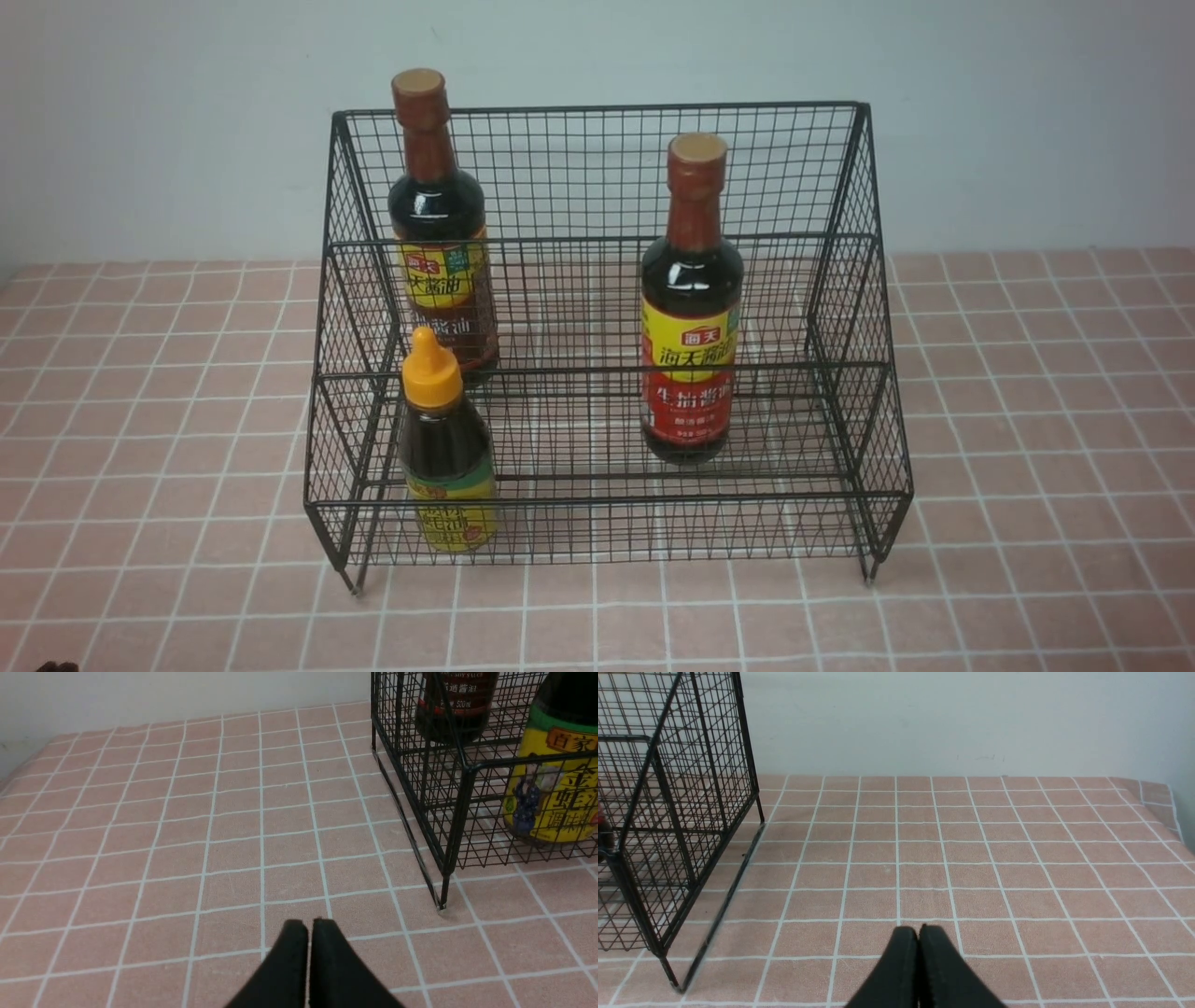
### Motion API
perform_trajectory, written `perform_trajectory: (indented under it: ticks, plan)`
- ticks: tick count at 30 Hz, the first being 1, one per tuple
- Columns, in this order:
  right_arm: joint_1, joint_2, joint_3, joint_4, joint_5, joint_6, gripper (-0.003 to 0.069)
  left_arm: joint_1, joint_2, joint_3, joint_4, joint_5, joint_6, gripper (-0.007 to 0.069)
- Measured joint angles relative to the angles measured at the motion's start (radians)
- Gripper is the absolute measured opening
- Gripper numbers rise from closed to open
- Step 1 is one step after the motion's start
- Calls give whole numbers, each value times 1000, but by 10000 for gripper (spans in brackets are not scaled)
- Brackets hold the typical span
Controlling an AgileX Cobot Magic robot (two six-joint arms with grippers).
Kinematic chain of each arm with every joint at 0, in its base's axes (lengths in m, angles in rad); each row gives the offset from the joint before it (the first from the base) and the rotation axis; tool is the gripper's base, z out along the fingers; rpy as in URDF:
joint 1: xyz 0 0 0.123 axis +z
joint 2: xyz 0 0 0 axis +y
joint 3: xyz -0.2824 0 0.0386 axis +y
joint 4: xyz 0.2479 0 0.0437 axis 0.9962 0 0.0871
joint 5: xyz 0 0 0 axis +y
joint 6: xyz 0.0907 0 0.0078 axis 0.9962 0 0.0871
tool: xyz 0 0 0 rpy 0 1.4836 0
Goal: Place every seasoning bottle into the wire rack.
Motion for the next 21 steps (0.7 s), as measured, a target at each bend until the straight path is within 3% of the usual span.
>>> perform_trajectory:
  ticks: [21]
  plan:
    - [0,0,0,0,0,12,-10,0,0,0,0,3,-1,-7]
